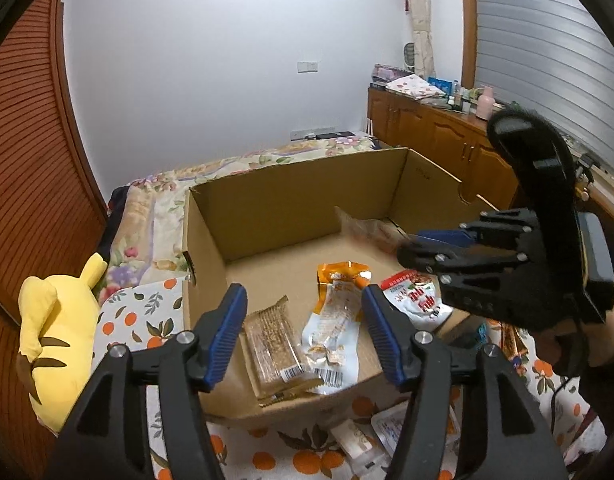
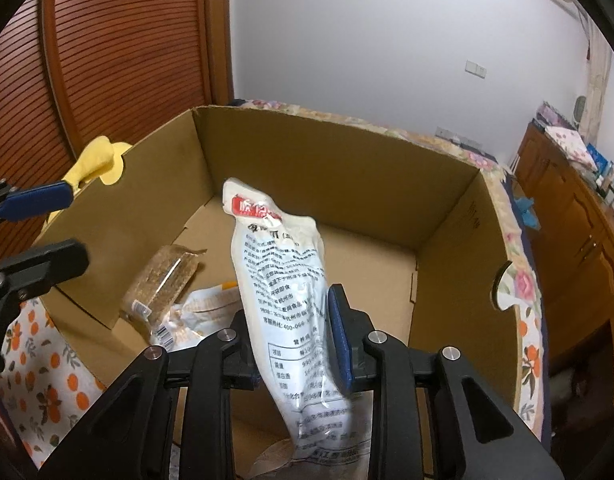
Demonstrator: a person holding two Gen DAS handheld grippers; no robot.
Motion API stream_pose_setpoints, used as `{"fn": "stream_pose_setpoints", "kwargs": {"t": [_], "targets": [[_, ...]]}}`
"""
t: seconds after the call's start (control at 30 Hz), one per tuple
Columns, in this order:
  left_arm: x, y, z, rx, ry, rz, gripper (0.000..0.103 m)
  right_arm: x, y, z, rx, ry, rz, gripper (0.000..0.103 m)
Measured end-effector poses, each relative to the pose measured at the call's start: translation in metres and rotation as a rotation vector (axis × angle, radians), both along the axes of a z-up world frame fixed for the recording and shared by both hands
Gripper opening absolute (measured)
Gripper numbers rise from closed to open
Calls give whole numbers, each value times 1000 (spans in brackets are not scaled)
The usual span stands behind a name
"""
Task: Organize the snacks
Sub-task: 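Carry both held packs over the box and open both tools to release them, then move both open tools back toward the remaining snacks on the bed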
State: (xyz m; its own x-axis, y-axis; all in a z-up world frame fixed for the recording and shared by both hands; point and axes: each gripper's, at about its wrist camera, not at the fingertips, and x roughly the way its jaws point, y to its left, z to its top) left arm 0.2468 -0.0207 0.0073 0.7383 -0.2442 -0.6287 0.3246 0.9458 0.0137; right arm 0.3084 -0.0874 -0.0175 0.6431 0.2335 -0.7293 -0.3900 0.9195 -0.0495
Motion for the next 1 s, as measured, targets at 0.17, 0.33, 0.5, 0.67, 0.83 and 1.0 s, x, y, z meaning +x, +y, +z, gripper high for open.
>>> {"fn": "stream_pose_setpoints", "kwargs": {"t": [0.17, 0.33, 0.5, 0.67, 0.83, 1.0], "targets": [[-15, -3, 1, -21, -4, -25, 65, -6, -5, 7, 42, -12, 5, 35], [-34, -8, 5, -38, -35, -56, 73, -35, -17, 21, 53, -51, 36, 37], [-50, -13, 5, -62, -41, -85, 75, -67, -38, 31, 65, -75, 41, 43], [-69, -21, -6, -74, -28, -125, 75, -104, -61, 33, 67, -94, 39, 48], [-88, -36, -26, -56, 5, -168, 75, -136, -77, 20, 93, -88, 19, 53], [-106, -54, -43, -34, 32, -216, 75, -152, -82, 0, 100, -62, 7, 53]]}}
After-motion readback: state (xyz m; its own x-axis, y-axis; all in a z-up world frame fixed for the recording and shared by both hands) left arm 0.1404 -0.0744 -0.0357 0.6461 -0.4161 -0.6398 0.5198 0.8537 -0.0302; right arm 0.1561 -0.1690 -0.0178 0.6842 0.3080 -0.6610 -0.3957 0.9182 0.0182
